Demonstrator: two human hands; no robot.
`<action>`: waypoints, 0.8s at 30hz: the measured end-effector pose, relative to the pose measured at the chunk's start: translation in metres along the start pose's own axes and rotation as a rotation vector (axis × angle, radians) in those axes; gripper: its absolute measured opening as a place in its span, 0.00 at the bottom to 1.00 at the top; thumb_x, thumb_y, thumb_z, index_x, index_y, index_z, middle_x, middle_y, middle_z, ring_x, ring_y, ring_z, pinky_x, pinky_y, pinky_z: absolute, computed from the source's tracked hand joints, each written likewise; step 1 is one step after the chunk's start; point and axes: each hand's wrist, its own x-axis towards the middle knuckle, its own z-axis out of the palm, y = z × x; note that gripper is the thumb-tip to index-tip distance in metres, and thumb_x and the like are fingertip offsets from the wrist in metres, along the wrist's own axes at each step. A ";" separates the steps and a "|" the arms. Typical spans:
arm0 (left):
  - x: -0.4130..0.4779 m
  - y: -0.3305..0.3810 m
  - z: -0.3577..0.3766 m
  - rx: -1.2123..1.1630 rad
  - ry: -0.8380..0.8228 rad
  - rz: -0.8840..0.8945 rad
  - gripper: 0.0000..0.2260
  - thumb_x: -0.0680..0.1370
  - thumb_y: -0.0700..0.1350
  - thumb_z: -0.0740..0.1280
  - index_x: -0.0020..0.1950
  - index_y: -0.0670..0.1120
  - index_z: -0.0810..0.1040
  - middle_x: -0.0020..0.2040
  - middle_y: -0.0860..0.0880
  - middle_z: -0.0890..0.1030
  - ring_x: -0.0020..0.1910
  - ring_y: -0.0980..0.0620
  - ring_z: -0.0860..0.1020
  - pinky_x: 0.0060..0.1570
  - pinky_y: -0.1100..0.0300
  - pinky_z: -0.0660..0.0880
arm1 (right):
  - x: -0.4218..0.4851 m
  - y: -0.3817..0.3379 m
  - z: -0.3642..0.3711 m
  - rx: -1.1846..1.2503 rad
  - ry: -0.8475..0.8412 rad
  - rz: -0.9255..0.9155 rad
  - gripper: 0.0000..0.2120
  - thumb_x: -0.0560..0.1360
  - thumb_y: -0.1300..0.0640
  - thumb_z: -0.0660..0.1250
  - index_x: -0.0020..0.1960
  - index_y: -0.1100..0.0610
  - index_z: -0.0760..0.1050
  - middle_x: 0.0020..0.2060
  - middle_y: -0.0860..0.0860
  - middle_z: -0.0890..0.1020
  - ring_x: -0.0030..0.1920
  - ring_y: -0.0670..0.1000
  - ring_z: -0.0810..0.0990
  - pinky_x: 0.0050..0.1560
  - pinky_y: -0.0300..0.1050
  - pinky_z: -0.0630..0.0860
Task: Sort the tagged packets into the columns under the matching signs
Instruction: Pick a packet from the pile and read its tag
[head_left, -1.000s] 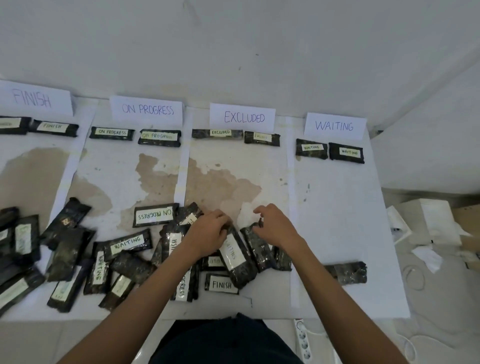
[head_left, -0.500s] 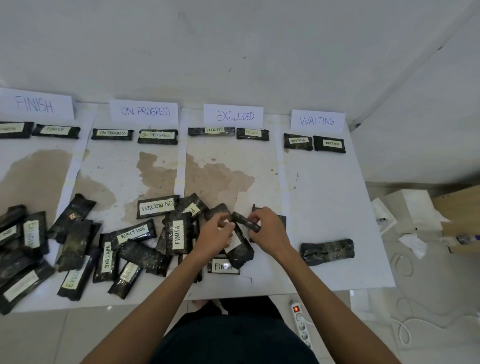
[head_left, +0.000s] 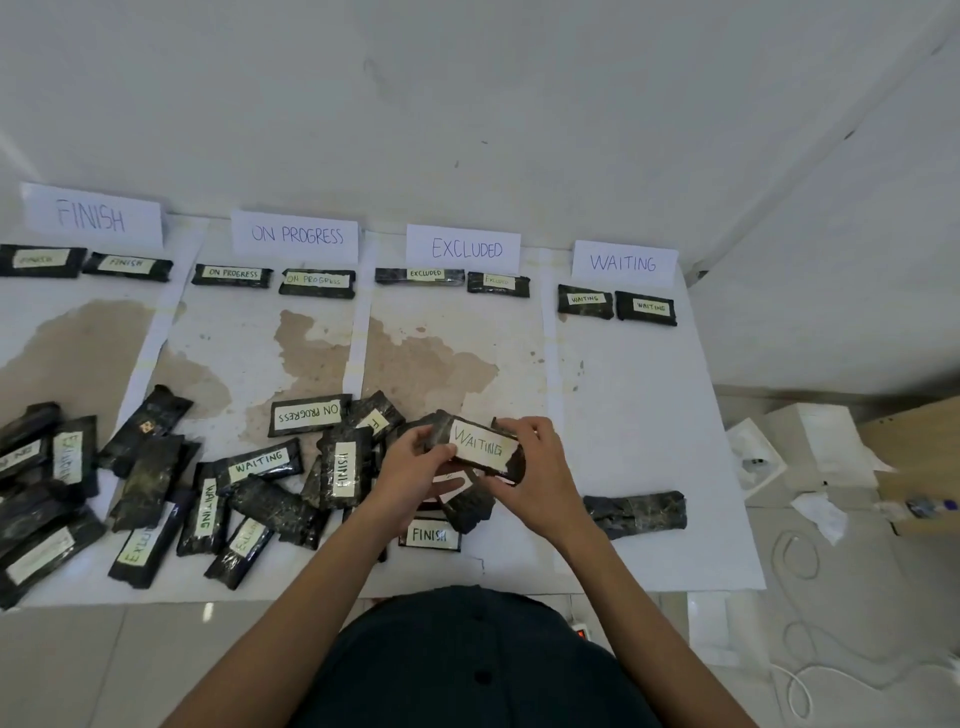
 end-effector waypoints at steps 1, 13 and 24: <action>0.000 0.000 0.001 -0.003 0.002 0.000 0.15 0.77 0.37 0.64 0.64 0.42 0.70 0.53 0.43 0.81 0.50 0.46 0.82 0.42 0.55 0.81 | -0.001 0.002 -0.002 0.028 -0.019 0.011 0.30 0.68 0.54 0.74 0.67 0.49 0.66 0.59 0.46 0.68 0.63 0.46 0.68 0.57 0.41 0.77; 0.000 -0.009 0.035 0.162 -0.016 0.089 0.13 0.77 0.36 0.65 0.60 0.44 0.71 0.54 0.45 0.80 0.48 0.50 0.81 0.37 0.63 0.79 | 0.004 0.019 -0.029 -0.309 -0.043 -0.061 0.26 0.71 0.56 0.70 0.67 0.50 0.67 0.61 0.47 0.72 0.59 0.51 0.64 0.59 0.43 0.68; 0.064 0.025 0.103 0.481 -0.089 0.228 0.15 0.78 0.42 0.63 0.64 0.50 0.70 0.53 0.51 0.79 0.48 0.52 0.80 0.48 0.57 0.79 | 0.066 0.085 -0.107 -0.406 -0.008 0.042 0.26 0.71 0.54 0.72 0.66 0.53 0.69 0.61 0.50 0.74 0.59 0.54 0.68 0.56 0.48 0.67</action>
